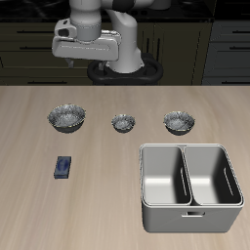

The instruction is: Place the largest bowl in the left side of the drainer

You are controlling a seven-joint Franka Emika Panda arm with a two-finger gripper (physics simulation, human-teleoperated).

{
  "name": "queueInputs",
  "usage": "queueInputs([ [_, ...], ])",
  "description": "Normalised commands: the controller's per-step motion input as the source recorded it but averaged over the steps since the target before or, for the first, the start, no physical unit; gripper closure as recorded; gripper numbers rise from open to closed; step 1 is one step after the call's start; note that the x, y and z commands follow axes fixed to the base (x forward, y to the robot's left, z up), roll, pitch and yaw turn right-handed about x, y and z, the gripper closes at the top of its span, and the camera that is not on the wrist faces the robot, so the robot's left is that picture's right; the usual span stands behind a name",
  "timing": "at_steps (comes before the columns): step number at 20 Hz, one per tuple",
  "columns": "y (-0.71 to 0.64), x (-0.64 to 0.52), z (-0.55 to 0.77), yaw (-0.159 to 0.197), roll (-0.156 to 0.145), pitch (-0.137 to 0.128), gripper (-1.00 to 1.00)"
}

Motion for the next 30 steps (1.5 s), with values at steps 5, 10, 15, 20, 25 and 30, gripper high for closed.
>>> queueInputs([
  [5, -0.17, 0.07, -0.09, -0.007, 0.001, 0.015, -1.00],
  [10, -0.11, 0.02, -0.10, 0.018, 0.020, 0.000, -1.00],
  [15, -0.07, 0.01, -0.04, 0.008, 0.012, 0.001, -1.00],
  [20, -0.06, 0.02, -0.05, 0.011, 0.008, -0.001, -1.00],
  [25, 0.01, 0.02, -0.12, 0.020, 0.029, -0.017, -1.00],
  [30, -0.04, 0.03, -0.16, -0.003, 0.014, -0.018, -1.00],
])
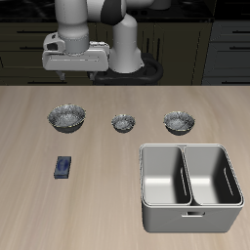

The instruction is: Place the largest bowl in the left side of the drainer

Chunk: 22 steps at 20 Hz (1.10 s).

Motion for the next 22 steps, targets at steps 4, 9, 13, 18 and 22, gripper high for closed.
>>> queueInputs([
  [4, -0.10, 0.05, -0.32, -0.024, 0.020, 0.030, -1.00],
  [9, -0.09, 0.08, -0.30, -0.012, -0.001, 0.014, -1.00],
  [13, 0.00, 0.02, -0.30, -0.010, 0.015, 0.017, -1.00],
  [18, 0.06, -0.07, -0.28, 0.009, 0.027, 0.013, -1.00],
  [22, 0.05, -0.07, -0.29, 0.002, 0.024, 0.025, -1.00],
])
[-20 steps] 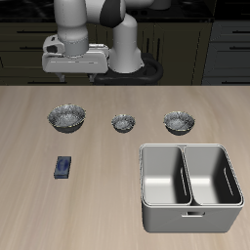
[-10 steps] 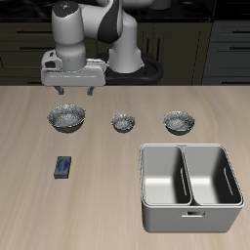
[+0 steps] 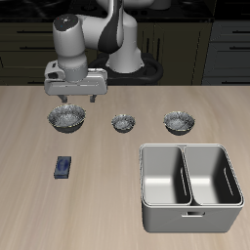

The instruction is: Place the largest bowl in the left side of the drainer

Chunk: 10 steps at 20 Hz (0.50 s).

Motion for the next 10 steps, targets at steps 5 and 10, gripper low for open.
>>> queueInputs([
  [5, 0.01, -0.10, -0.26, 0.003, 0.009, 0.008, -1.00],
  [10, 0.04, -0.09, -0.21, 0.000, 0.006, 0.005, -1.00],
])
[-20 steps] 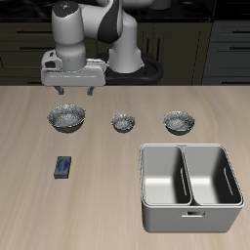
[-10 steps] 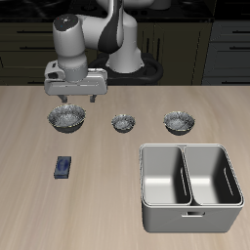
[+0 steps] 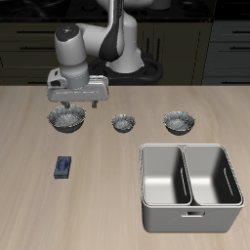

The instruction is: Place the largest bowl in the left side of the drainer

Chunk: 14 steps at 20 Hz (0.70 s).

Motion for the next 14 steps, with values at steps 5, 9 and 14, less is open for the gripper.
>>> queueInputs([
  [5, 0.02, -0.10, -0.20, -0.004, 0.001, 0.023, -1.00],
  [9, 0.00, -0.08, -0.24, 0.004, 0.003, 0.030, -1.00],
  [14, -0.01, -0.02, -0.16, -0.008, -0.026, 0.030, -1.00],
])
